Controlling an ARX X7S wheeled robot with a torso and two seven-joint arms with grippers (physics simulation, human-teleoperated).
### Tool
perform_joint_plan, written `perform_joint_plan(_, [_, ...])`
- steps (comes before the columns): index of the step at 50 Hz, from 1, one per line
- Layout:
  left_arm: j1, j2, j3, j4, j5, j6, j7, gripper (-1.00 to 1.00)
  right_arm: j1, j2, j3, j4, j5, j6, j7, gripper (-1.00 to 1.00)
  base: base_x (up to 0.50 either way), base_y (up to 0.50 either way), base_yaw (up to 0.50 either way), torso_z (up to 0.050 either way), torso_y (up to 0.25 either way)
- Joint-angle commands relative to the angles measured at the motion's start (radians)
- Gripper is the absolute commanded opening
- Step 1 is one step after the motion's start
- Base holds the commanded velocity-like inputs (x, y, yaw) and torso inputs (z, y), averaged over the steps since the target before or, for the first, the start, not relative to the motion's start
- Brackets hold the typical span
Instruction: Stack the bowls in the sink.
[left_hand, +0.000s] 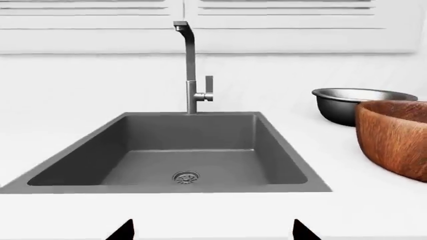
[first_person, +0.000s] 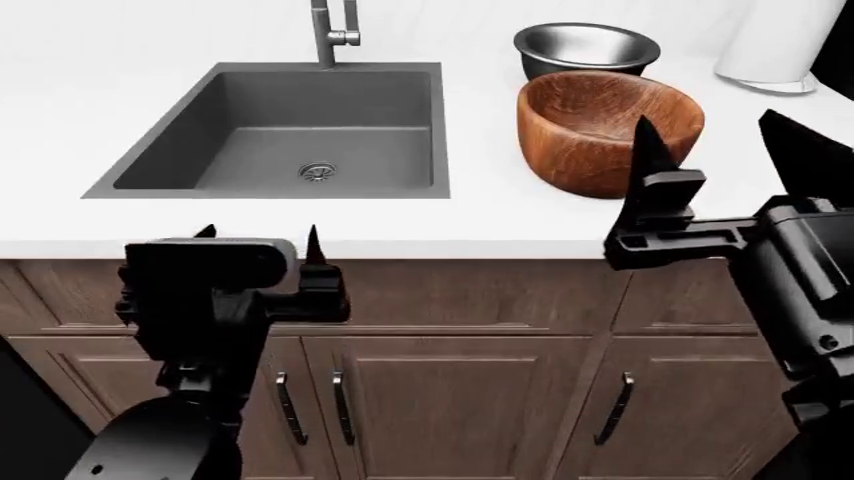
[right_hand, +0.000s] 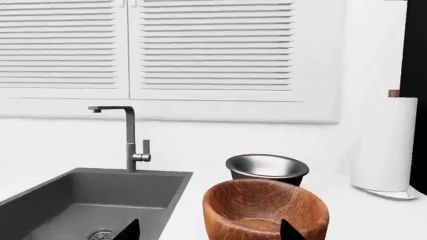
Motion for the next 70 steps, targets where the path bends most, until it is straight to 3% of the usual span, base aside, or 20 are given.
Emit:
perform_joint_plan(1, [-0.246, 0.024, -0.048, 0.097, -0.074, -0.338, -0.005, 1.0, 0.554, 0.222, -0.192, 0.039, 0.784, 0.178, 0.428, 1.0, 0.0, 0.0, 0.0, 0.0, 0.0])
perform_joint_plan(4, [-0.309, 0.016, -0.067, 0.097, -0.088, -0.383, 0.003, 1.0, 0.586, 0.228, -0.205, 0.032, 0.816, 0.186, 0.443, 1.0, 0.0, 0.0, 0.0, 0.0, 0.0])
perform_joint_plan(7, [-0.301, -0.039, -0.049, 0.102, -0.094, -0.336, 0.027, 1.0, 0.586, 0.24, -0.206, 0.028, 0.841, 0.184, 0.437, 1.0, 0.0, 0.0, 0.0, 0.0, 0.0])
perform_joint_plan(9, [-0.392, -0.006, -0.122, 0.092, -0.103, -0.425, 0.026, 1.0, 0.636, 0.238, -0.216, 0.055, 0.865, 0.195, 0.449, 1.0, 0.0, 0.0, 0.0, 0.0, 0.0])
perform_joint_plan(13, [-0.442, -0.011, -0.149, 0.088, -0.105, -0.438, 0.024, 1.0, 0.708, 0.243, -0.241, 0.073, 0.916, 0.212, 0.479, 1.0, 0.0, 0.0, 0.0, 0.0, 0.0])
perform_joint_plan(31, [-0.488, -0.01, -0.206, 0.068, -0.139, -0.458, 0.023, 1.0, 0.785, 0.282, -0.262, 0.089, 0.967, 0.222, 0.496, 1.0, 0.0, -0.47, 0.0, 0.0, 0.0])
perform_joint_plan(36, [-0.513, 0.002, -0.239, 0.049, -0.152, -0.482, 0.012, 1.0, 0.863, 0.25, -0.301, 0.107, 0.985, 0.264, 0.522, 1.0, 0.0, -0.29, 0.0, 0.0, 0.0])
perform_joint_plan(37, [-0.516, 0.002, -0.245, 0.05, -0.163, -0.483, 0.012, 1.0, 0.897, 0.234, -0.321, 0.118, 0.994, 0.28, 0.538, 1.0, 0.0, 0.0, 0.0, 0.0, 0.0])
perform_joint_plan(39, [-0.516, -0.005, -0.316, 0.027, -0.326, -0.487, -0.041, 1.0, 0.934, 0.221, -0.346, 0.126, 1.004, 0.293, 0.553, 1.0, 0.0, 0.0, 0.0, 0.0, 0.0])
perform_joint_plan(47, [-0.538, -0.021, -0.338, 0.016, -0.401, -0.483, -0.107, 1.0, 0.967, 0.201, -0.297, 0.118, 0.986, 0.259, 0.489, 1.0, 0.05, 0.0, 0.0, 0.05, 0.0])
perform_joint_plan(70, [-0.521, -0.055, -0.339, -0.005, -0.522, -0.451, -0.2, 1.0, 0.942, 0.224, -0.316, 0.102, 0.966, 0.224, 0.469, 1.0, 0.5, 0.0, 0.0, 0.05, 0.0])
